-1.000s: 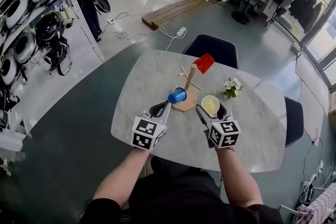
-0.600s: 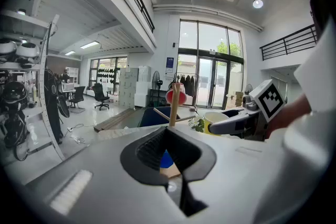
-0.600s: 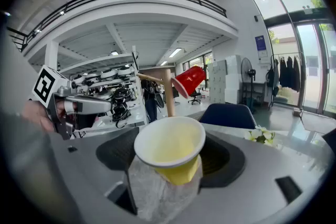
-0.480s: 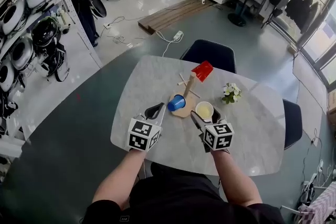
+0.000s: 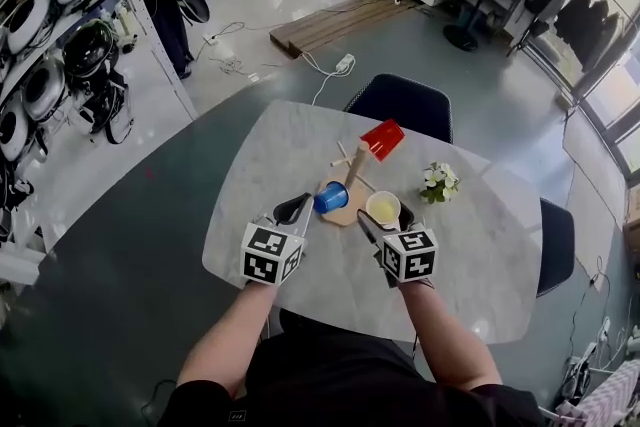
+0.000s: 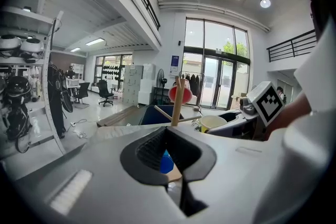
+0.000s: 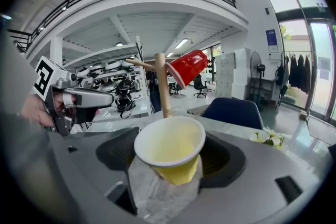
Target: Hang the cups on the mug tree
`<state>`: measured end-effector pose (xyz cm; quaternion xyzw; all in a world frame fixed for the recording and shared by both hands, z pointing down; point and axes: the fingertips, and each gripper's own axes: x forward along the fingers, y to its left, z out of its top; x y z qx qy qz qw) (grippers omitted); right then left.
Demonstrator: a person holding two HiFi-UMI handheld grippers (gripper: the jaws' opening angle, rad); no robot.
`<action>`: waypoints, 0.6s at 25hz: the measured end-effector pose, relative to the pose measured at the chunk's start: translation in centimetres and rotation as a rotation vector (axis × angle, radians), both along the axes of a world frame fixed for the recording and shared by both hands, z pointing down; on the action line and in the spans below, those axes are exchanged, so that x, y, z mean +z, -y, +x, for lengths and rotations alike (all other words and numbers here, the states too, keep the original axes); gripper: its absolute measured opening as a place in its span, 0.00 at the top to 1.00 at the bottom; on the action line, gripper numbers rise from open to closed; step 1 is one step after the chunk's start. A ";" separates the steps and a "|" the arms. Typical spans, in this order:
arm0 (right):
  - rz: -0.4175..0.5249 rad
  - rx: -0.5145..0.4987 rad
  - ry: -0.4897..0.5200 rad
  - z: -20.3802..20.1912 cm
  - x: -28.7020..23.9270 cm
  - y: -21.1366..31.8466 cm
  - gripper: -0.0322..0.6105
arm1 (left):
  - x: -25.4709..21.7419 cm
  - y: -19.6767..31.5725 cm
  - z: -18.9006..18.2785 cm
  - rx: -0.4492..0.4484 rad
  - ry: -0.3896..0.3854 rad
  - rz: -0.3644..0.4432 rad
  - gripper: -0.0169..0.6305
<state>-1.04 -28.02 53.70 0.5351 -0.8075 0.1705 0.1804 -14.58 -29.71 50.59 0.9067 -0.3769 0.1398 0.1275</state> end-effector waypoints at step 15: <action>0.050 -0.104 -0.120 -1.4 -2.0 3.0 0.38 | 0.3 0.6 -1.0 -0.034 -0.015 -0.005 0.96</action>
